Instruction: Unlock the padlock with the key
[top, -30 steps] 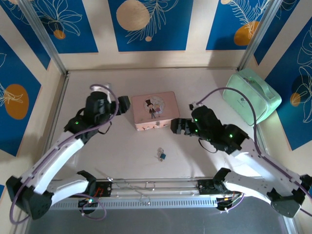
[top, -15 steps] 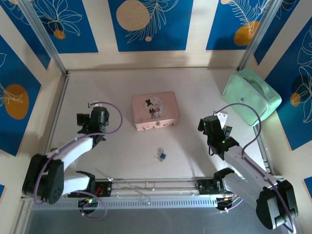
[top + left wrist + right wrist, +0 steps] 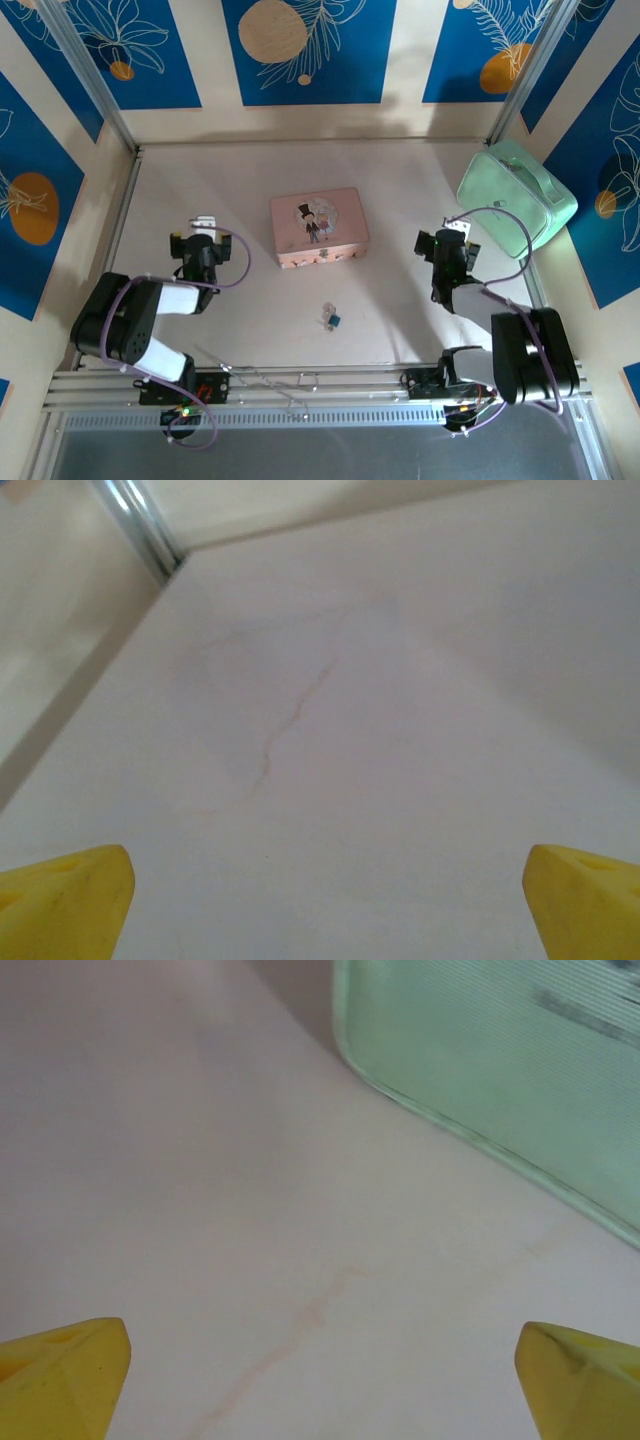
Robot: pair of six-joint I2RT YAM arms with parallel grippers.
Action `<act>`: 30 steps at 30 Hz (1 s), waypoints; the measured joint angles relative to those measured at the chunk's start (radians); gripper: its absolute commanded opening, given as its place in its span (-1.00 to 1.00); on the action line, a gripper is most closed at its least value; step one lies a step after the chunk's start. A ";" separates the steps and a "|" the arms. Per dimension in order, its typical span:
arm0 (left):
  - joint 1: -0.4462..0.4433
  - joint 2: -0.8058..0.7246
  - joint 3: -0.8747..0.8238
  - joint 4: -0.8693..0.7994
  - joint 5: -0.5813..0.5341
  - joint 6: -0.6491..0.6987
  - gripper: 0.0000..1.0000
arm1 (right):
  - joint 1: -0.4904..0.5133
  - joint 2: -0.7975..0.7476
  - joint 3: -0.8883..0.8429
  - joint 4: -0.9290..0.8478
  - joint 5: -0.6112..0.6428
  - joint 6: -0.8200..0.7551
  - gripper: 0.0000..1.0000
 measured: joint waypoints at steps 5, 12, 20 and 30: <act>0.049 0.032 -0.002 0.096 0.095 0.000 0.99 | -0.067 0.243 0.030 0.240 -0.237 -0.039 0.98; 0.072 0.059 0.003 0.113 0.164 -0.006 0.99 | -0.081 0.268 0.033 0.321 -0.340 -0.051 0.98; 0.072 0.059 0.002 0.124 0.189 -0.005 0.99 | -0.075 0.268 0.033 0.332 -0.346 -0.057 0.98; 0.072 0.059 0.002 0.127 0.197 -0.005 0.99 | -0.075 0.268 0.034 0.332 -0.350 -0.057 0.98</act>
